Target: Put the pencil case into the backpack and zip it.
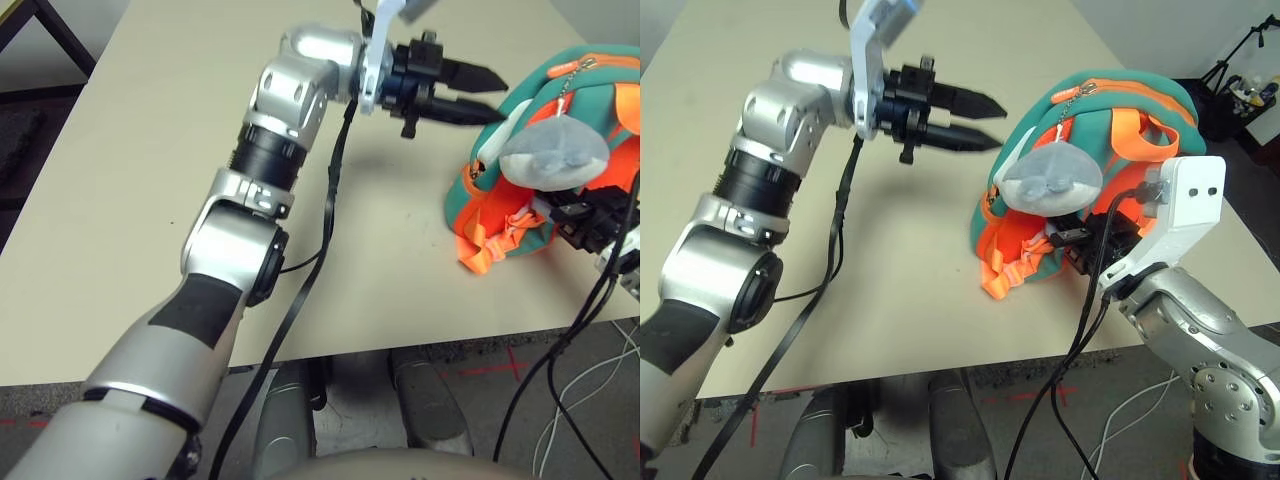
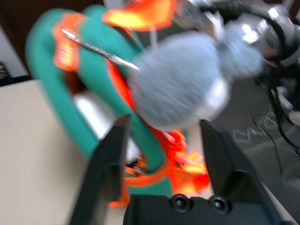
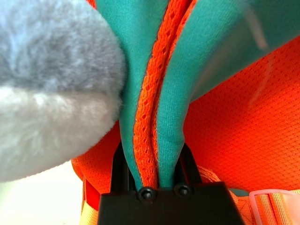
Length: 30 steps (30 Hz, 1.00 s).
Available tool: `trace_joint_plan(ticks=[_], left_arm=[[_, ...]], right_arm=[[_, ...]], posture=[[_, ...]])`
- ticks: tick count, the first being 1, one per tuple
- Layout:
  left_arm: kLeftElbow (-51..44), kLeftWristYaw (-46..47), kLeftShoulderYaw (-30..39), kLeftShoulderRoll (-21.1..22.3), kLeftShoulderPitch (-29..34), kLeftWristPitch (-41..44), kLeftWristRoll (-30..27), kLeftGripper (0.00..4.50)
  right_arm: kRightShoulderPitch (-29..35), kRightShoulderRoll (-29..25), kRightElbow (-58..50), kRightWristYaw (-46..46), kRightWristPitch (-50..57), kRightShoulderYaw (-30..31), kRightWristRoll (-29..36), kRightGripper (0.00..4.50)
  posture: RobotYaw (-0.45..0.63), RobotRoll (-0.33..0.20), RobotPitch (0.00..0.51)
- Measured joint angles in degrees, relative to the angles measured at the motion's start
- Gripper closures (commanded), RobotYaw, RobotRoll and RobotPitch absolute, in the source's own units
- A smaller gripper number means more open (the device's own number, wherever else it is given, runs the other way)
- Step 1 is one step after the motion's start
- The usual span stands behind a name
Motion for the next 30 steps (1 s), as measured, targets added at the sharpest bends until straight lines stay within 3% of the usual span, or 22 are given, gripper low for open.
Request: trace_joint_plan(ticks=[2, 15, 30], left_arm=[[-1.2, 0.7, -0.7, -0.3, 0.7, -1.9, 0.8, 0.0], [2.0, 8.9, -2.1, -7.1, 1.6, -12.9, 2.3, 0.0], [2.0, 10.9, -2.4, -5.9, 1.6, -13.3, 2.2, 0.0]], right_arm=[[-0.2, 0.1, 0.0, 0.0, 0.0, 0.2, -0.3, 4.36], [-0.8, 1.4, 0.0, 0.0, 0.1, 0.9, -0.7, 4.36], [-1.1, 1.6, 0.0, 0.0, 0.1, 1.0, -1.1, 4.36]], posture=[[-0.29, 0.0, 0.208], [-0.31, 0.0, 0.209], [-0.29, 0.0, 0.21]])
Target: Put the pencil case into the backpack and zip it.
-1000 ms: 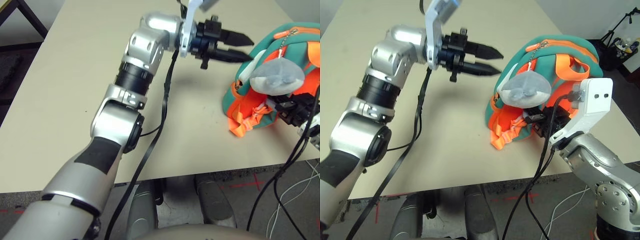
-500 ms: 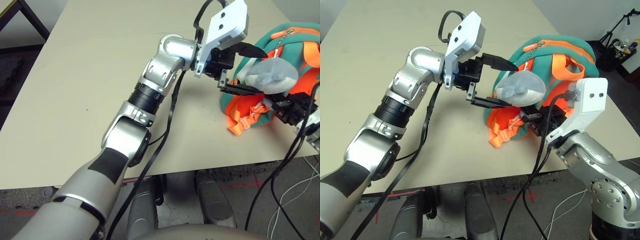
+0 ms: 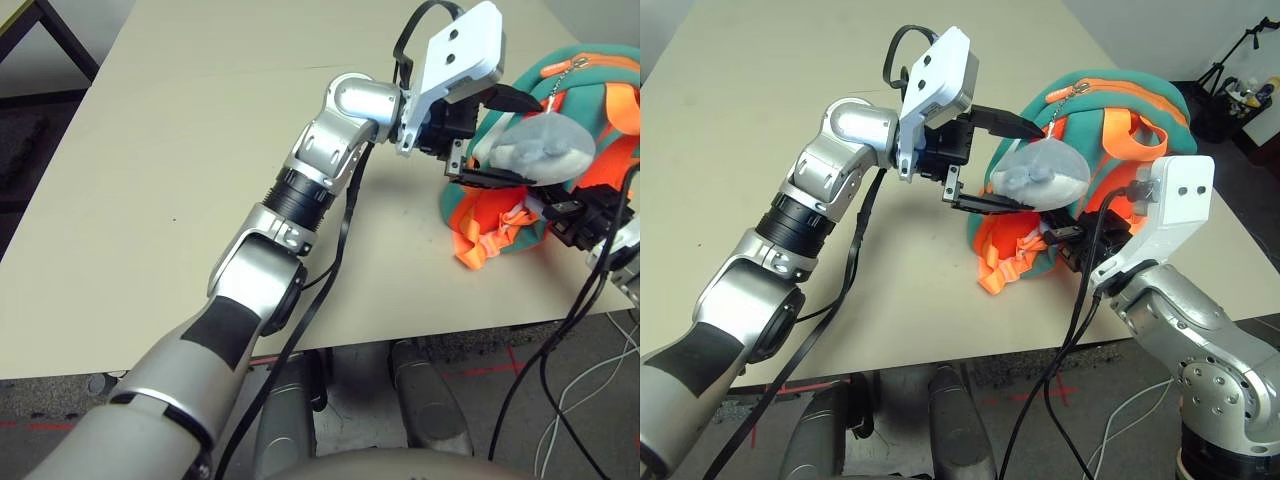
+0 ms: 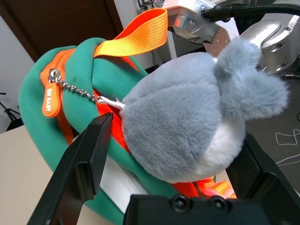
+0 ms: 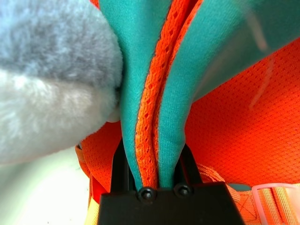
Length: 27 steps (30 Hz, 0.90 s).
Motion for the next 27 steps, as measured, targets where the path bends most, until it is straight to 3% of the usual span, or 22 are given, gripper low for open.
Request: trace_joint_plan(ticks=[9, 12, 22, 24, 27], left_arm=[[0.0, -0.1, 0.1, 0.5, 0.0, 1.2, -0.5, 0.0], [0.0, -0.1, 0.1, 0.4, 0.0, 1.2, -0.5, 0.62], [0.0, -0.6, 0.2, 0.9, 0.0, 1.2, -1.2, 3.73], [0.0, -0.5, 0.9, 1.0, -0.1, 1.5, -1.5, 4.15], [0.4, -0.3, 2.7, 2.0, -1.1, 3.4, -2.9, 4.27]], right_arm=[[-0.6, 0.4, 0.1, 0.1, 0.1, 0.3, -0.6, 4.36], [-0.8, 0.5, 0.2, 0.2, 0.2, 0.3, -0.7, 4.36], [-1.2, 0.9, 0.5, 0.4, 0.6, 0.5, -1.2, 4.36], [-1.3, 1.0, 0.6, 0.5, 0.6, 0.7, -1.3, 4.36], [-1.3, 1.0, 0.6, 0.8, 0.6, 0.7, -1.7, 4.36]], posture=[[-0.29, 0.0, 0.211], [-0.29, 0.0, 0.211], [-0.29, 0.0, 0.207], [-0.29, 0.0, 0.207], [-0.29, 0.0, 0.209]])
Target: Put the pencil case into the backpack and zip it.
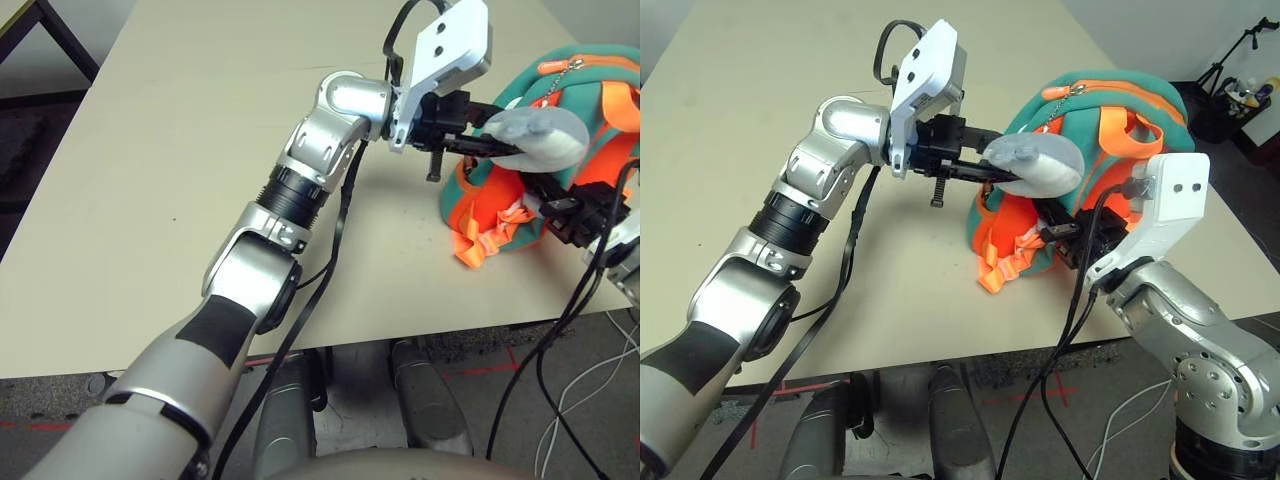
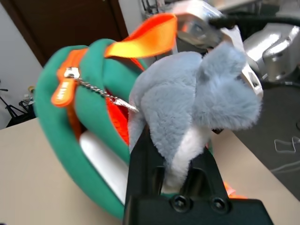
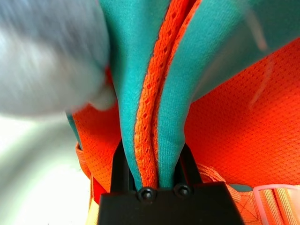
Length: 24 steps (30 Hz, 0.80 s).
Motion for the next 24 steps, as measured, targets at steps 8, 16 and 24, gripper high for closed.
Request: trace_joint_plan(ticks=[8, 16, 24], left_arm=[[5.4, 0.8, 3.7, 9.0, -0.9, 2.8, 0.2, 4.27], [-3.6, -1.5, 1.7, 13.2, 8.7, 11.0, 0.1, 4.27], [-15.4, -2.7, -4.4, 14.4, 20.2, 21.4, -0.3, 4.27]], right_arm=[[0.2, 0.6, 0.0, 0.2, 0.0, 0.1, -0.2, 4.36], [-0.1, 1.3, -0.1, 0.5, 0.0, 0.9, -1.0, 4.36], [-0.5, 1.8, 0.4, 0.7, 0.0, 1.3, -2.0, 4.36]], posture=[[-0.29, 0.0, 0.214], [-0.27, 0.0, 0.217], [-0.27, 0.0, 0.214]])
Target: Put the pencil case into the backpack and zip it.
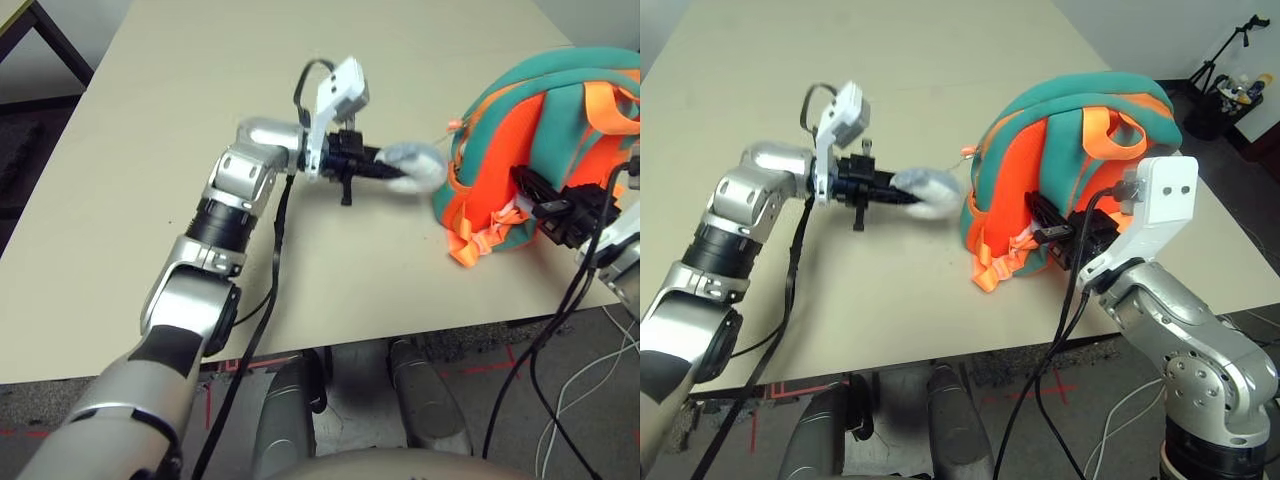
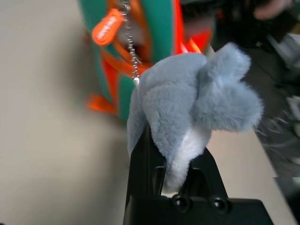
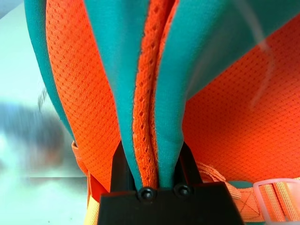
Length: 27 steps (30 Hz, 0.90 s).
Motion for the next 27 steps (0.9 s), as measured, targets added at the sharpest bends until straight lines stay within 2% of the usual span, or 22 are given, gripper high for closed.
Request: trace_joint_plan(ticks=[2, 6, 7, 9, 11, 13, 16, 17, 19, 20, 22, 23, 25, 27], left_arm=[[-0.8, 0.1, -2.0, -0.4, 2.0, 0.0, 0.5, 4.27], [3.0, 2.3, -5.3, -4.2, 5.5, -4.8, 3.1, 4.27], [4.2, 2.8, -5.5, -4.8, 5.9, -5.8, 3.2, 4.27], [4.6, 3.6, -5.0, -5.5, 5.9, -4.9, 2.8, 3.52], [3.5, 4.5, -3.4, -5.4, 5.5, -0.7, 1.4, 2.9], [0.1, 4.6, -1.4, -2.6, 4.9, 5.8, -1.0, 2.26], [-7.7, 3.5, 2.2, 5.6, 4.8, 16.8, -5.7, 1.26], [-11.3, 2.6, 3.7, 9.8, 5.8, 21.2, -8.1, 0.84], [-15.0, 1.3, 8.1, 18.8, 8.9, 28.1, -11.4, 0.22], [-16.1, 1.5, 10.3, 21.4, 10.4, 30.2, -12.3, 0.02], [-16.3, 3.8, 13.5, 22.4, 12.2, 30.8, -13.2, 0.02], [-15.6, 6.3, 15.5, 22.1, 13.4, 29.5, -13.1, 0.02], [-12.2, 12.4, 19.5, 21.0, 15.1, 25.7, -11.3, 0.02], [-8.5, 20.3, 23.3, 17.5, 15.6, 19.7, -8.9, 0.02]], right_arm=[[-0.1, 0.1, 0.1, 0.2, 0.0, 0.1, -0.1, 4.36], [-0.3, 0.1, 0.4, 0.6, 0.7, 0.3, -0.1, 4.36], [-0.5, 0.0, 0.4, 0.6, 1.2, 0.3, 0.2, 4.01], [-0.4, -1.6, 0.6, 1.1, 3.0, -0.3, 2.0, 3.35], [0.5, -3.9, 0.8, 1.7, 5.4, -2.8, 6.8, 2.7], [3.7, -7.8, 0.7, 2.1, 8.0, -7.1, 15.2, 2.08], [14.0, -16.1, 0.3, 4.1, 12.0, -17.3, 30.7, 1.2], [19.1, -19.3, 0.4, 5.7, 14.4, -23.4, 36.8, 0.79], [27.2, -23.7, 2.1, 8.0, 19.0, -34.9, 45.1, 0.22], [30.6, -25.3, 3.4, 9.0, 21.1, -40.1, 47.8, 0.01], [34.0, -27.5, 6.1, 10.5, 24.3, -46.7, 48.0, 0.01], [35.1, -28.7, 7.7, 11.7, 25.8, -49.3, 45.8, 0.01], [35.6, -30.4, 11.8, 13.7, 26.8, -52.1, 38.9, 0.01], [34.3, -31.8, 15.9, 14.6, 24.2, -50.8, 29.5, 0.01]], posture=[[-0.27, 0.0, 0.209], [-0.27, 0.0, 0.205], [-0.26, 0.0, 0.204], [-0.24, 0.0, 0.202], [-0.21, 0.0, 0.202], [-0.19, 0.0, 0.205], [-0.15, 0.0, 0.215], [-0.15, 0.0, 0.216], [-0.13, 0.0, 0.221], [-0.12, 0.0, 0.221], [-0.11, 0.0, 0.22], [-0.09, 0.0, 0.218], [-0.07, 0.0, 0.213], [-0.06, 0.0, 0.209]])
